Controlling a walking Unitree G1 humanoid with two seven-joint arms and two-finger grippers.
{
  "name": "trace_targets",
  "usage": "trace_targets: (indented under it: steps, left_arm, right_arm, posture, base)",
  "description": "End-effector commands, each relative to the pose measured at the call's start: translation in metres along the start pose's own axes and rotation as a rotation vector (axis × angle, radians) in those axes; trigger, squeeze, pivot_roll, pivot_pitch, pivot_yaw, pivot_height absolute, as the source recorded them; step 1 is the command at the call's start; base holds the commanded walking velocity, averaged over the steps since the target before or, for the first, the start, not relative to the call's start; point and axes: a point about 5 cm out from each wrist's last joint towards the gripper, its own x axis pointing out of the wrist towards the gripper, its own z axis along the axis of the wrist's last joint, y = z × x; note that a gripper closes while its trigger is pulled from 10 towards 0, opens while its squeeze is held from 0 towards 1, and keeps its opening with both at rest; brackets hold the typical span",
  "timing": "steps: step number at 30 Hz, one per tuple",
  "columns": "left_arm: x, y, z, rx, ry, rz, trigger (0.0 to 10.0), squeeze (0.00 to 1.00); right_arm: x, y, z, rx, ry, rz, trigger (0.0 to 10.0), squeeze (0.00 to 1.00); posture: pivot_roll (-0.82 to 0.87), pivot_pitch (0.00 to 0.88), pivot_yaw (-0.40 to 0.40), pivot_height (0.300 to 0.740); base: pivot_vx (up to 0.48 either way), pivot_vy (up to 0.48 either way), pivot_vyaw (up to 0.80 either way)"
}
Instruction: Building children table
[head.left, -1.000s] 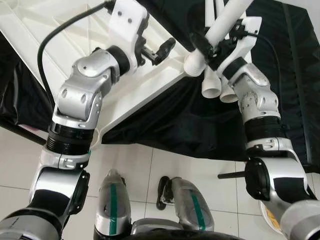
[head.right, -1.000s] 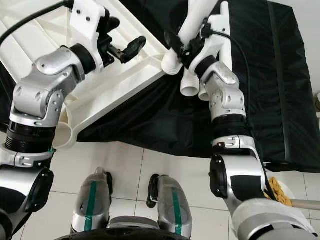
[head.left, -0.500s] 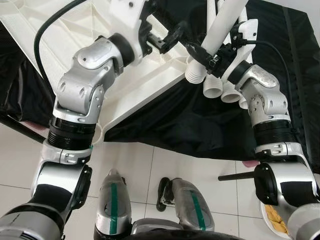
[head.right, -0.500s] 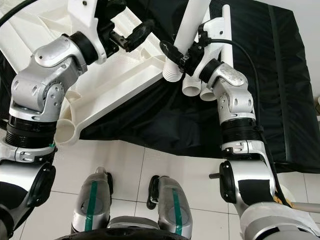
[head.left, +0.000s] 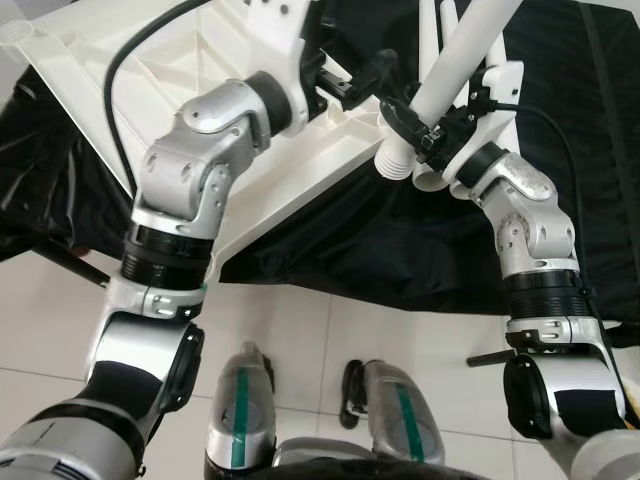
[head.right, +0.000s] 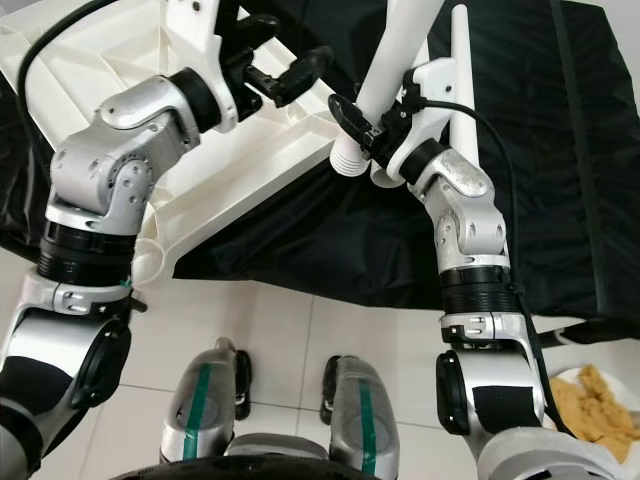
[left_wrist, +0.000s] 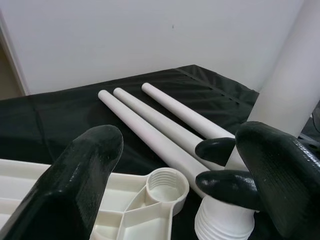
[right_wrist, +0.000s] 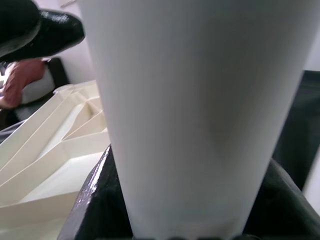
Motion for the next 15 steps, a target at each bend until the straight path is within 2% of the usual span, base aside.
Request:
trace_targets:
  steps: [1, 5, 7, 10, 15]
  left_arm:
    - [0.0026, 0.0014, -0.0009, -0.022, 0.01, 0.002, 10.0, 0.0]
    - [0.0042, 0.0032, -0.0028, -0.038, 0.001, 0.017, 10.0, 0.0]
    - [0.004, 0.007, -0.0076, -0.082, 0.006, 0.033, 10.0, 0.0]
    - [0.0018, 0.0082, -0.0055, -0.066, -0.021, 0.059, 10.0, 0.0]
    - [0.0031, 0.0033, 0.0022, -0.069, -0.055, 0.036, 10.0, 0.0]
  right_arm:
    - [-0.0042, -0.0007, 0.0034, 0.017, -0.021, -0.04, 10.0, 0.0]
    - [-0.0083, -0.0003, 0.0001, 0.045, -0.017, -0.081, 10.0, 0.0]
    - [-0.0107, 0.0018, -0.0013, 0.079, -0.018, -0.109, 10.0, 0.0]
    - [-0.0115, 0.0042, -0.0023, 0.105, -0.012, -0.113, 10.0, 0.0]
    - [-0.0096, 0.0084, -0.0033, 0.118, 0.001, -0.083, 10.0, 0.0]
  posture:
    - [-0.02, 0.0, 0.079, 0.74]
    - [-0.02, 0.0, 0.077, 0.74]
    - [-0.02, 0.004, 0.069, 0.74]
    - [-0.01, 0.0, 0.039, 0.74]
    - [0.02, 0.0, 0.014, 0.74]
  base:
    - [0.0, 0.0, 0.0]
    - [0.0, 0.0, 0.0]
    - [0.0, 0.0, 0.0]
    - [0.0, 0.0, 0.0]
    - [0.0, 0.0, 0.0]
